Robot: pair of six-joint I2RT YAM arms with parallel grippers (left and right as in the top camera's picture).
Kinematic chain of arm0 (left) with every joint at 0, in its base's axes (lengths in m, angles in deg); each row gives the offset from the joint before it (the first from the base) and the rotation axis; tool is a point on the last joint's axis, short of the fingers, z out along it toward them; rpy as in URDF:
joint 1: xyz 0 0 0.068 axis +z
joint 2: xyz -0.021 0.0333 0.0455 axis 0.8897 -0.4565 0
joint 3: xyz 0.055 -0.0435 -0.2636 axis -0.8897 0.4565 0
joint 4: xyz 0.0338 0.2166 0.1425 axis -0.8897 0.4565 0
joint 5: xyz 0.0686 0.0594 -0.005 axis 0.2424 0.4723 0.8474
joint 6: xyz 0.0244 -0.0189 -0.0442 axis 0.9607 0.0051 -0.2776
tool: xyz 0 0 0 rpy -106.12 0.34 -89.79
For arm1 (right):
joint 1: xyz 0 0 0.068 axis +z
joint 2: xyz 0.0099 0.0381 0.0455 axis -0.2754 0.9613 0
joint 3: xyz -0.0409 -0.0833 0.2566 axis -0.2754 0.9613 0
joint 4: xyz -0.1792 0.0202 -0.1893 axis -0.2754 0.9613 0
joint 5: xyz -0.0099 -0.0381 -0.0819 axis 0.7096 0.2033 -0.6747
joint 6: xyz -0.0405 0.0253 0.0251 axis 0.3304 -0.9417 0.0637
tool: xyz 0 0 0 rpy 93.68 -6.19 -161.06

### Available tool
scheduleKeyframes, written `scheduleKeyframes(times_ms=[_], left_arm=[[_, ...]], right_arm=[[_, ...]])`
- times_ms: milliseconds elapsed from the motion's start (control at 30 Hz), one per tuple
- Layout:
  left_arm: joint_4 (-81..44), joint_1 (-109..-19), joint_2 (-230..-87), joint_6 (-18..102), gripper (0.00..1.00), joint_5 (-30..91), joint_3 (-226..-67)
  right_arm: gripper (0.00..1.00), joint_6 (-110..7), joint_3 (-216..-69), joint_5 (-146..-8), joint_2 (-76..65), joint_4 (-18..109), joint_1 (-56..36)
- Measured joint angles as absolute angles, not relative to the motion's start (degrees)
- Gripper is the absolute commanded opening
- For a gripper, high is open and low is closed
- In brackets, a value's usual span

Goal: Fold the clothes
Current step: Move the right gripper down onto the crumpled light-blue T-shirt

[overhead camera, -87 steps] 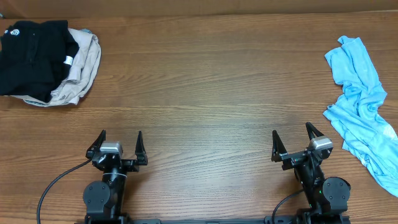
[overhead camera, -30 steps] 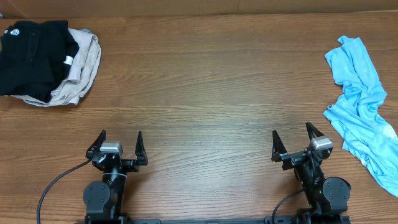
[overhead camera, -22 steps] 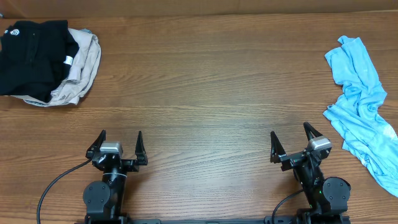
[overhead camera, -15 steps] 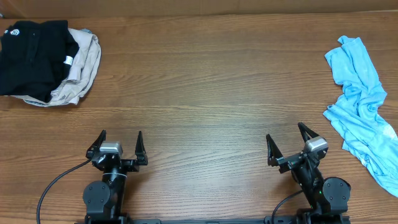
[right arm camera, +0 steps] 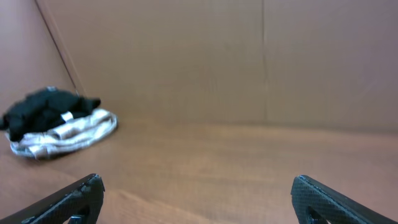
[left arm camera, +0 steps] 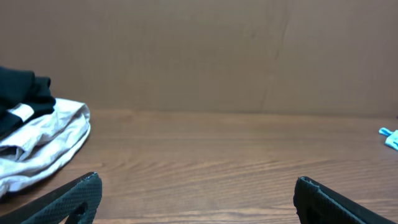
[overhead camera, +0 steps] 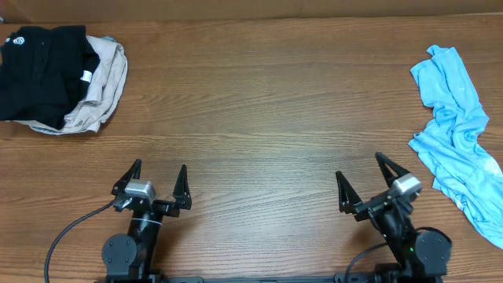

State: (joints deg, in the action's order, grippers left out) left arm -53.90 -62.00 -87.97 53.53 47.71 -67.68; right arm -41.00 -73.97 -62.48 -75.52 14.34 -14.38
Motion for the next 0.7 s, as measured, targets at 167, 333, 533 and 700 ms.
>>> scheduleKeyframes(times_ms=[167, 333, 533, 700], left_arm=[[-53.6, -62.0, -92.0, 53.6, 1.00, 45.2, -74.4], [-53.8, -62.0, -103.5, 53.6, 1.00, 41.0, -85.4], [-47.2, -62.0, -122.7, 54.0, 1.00, 36.8, -101.2], [-39.4, -62.0, -138.2, 54.4, 1.00, 34.8, -115.9]], right_arm=[[1.00, -40.7, -82.5, -62.6, -75.3, 19.6, -14.4], [1.00, -39.4, -92.7, -62.6, -71.4, 28.9, -14.4], [1.00, -37.0, -107.4, -63.3, -61.7, 42.5, -14.4], [1.00, -36.2, -119.4, -64.5, -50.9, 52.9, -14.4]])
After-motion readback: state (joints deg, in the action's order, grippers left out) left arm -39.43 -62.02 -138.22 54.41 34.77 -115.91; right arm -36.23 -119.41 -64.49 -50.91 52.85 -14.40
